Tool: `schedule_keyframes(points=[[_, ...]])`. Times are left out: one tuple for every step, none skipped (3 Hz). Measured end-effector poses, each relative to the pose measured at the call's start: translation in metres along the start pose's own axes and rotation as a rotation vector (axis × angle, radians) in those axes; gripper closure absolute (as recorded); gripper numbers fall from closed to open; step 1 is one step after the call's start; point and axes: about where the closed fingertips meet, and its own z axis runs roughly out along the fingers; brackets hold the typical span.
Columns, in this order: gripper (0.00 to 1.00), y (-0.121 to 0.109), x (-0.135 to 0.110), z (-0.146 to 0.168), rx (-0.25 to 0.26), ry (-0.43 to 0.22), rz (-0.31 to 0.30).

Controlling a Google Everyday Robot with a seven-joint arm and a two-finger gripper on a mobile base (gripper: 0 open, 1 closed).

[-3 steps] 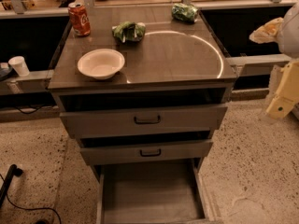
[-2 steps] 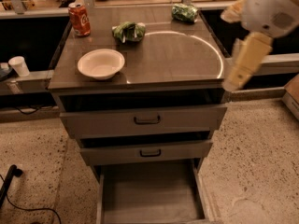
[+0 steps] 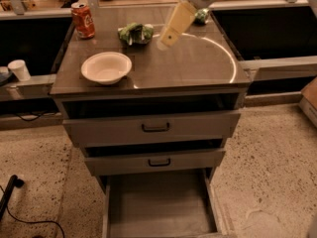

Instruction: Place coke can into bottom drawer

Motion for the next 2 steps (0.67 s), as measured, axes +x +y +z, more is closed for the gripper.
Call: schedule_keyframes(points=[[0.0, -0.016, -0.045, 0.06, 0.019, -0.148, 0.086], [0.0, -0.013, -0.078, 0.102, 0.011, -0.206, 0.065]])
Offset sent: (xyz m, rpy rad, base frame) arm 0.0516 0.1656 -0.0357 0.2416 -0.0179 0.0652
